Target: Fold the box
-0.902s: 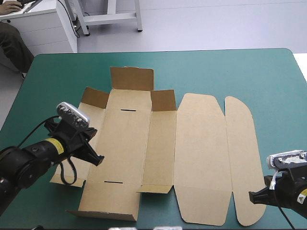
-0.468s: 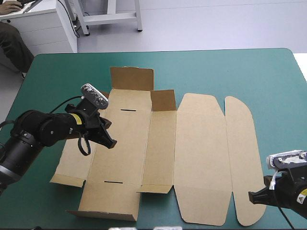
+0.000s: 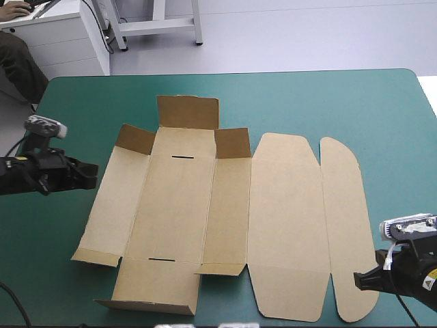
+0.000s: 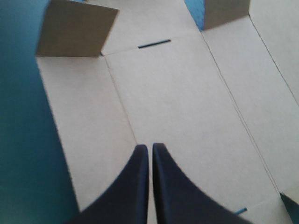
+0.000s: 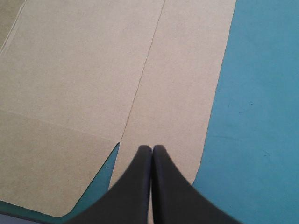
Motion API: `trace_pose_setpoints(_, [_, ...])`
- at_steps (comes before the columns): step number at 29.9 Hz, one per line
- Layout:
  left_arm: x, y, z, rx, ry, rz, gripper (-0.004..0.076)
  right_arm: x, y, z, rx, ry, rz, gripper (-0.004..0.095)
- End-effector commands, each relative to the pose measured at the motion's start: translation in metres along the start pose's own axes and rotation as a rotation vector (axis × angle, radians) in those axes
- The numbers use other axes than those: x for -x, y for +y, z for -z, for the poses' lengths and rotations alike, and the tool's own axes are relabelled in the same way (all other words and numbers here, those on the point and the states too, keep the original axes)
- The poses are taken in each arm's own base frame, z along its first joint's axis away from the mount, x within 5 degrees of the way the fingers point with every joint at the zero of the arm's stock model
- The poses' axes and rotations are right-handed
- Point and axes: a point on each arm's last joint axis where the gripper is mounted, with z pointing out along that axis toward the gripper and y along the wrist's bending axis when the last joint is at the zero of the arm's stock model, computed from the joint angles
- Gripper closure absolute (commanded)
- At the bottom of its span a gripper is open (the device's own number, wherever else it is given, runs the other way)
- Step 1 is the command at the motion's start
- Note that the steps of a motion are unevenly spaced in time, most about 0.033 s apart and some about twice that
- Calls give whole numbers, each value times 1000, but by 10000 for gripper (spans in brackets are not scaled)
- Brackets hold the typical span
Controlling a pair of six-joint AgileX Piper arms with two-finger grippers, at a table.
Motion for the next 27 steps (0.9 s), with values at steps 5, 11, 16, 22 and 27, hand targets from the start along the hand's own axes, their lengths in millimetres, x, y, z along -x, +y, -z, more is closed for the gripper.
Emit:
trace_pose_setpoints(5, [1,24,43,18,-220,139,706,9,0,5,-7,-68,-3,928])
trace_pose_setpoints(11, [0,43,47,193,-247,162,707,8,-1,5,-11,-62,33,928])
trace_pose_setpoints(16, [-8,65,42,227,-202,303,600,9,-1,5,-13,-66,48,928])
trace_pose_setpoints(22, [-15,96,16,132,-140,472,191,9,-1,5,-13,-72,48,928])
trace_pose_setpoints(27, [-25,115,-8,21,-38,545,80,9,-1,5,-13,-72,53,928])
